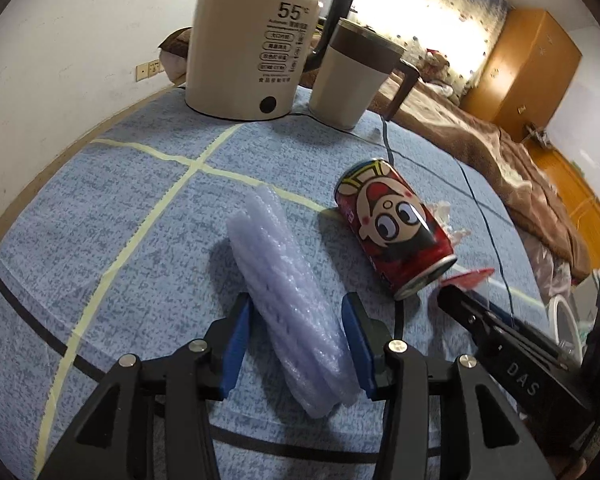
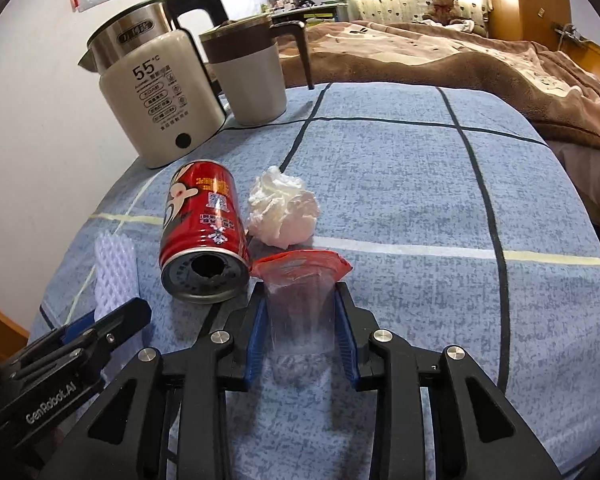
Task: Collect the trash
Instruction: 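Grasp the white foam net sleeve with the left tool while the right tool grasps another red-lidded cup, then carry foam net and cup over the white bin and open both tools to drop them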
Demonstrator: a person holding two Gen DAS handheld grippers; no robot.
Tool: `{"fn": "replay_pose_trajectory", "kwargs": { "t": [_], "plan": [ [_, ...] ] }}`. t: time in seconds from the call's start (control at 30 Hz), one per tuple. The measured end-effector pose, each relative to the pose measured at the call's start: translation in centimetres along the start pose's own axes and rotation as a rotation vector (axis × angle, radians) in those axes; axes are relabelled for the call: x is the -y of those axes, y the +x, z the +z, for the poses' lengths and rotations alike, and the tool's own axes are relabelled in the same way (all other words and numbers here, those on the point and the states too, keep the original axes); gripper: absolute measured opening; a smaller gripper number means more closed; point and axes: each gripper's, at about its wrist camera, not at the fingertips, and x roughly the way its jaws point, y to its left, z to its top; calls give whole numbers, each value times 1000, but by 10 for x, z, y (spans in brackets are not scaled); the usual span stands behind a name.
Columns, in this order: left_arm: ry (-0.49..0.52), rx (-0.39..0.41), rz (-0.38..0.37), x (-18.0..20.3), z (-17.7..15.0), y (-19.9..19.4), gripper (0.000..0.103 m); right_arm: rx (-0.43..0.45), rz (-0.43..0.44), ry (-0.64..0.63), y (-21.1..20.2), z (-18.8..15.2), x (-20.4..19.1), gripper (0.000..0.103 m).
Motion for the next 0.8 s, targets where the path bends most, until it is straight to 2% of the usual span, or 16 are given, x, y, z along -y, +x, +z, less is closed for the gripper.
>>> {"fn": "replay_pose_trajectory", "kwargs": {
  "t": [0.07,0.17,0.53,0.8],
  "plan": [
    [-3,8,7,-1,0,-1,35,2,0,5,-2,-2,2,33],
    [7,15,1,1,-2,-3,28,21,-9,-6,-8,-4,3,33],
    [80,55,-21,25,-11,-25,26,65,6,1,-37,-12,12,33],
    [127,82,-48,50,-17,-43,26,105,-30,1,-67,-19,27,33]
  ]
}}
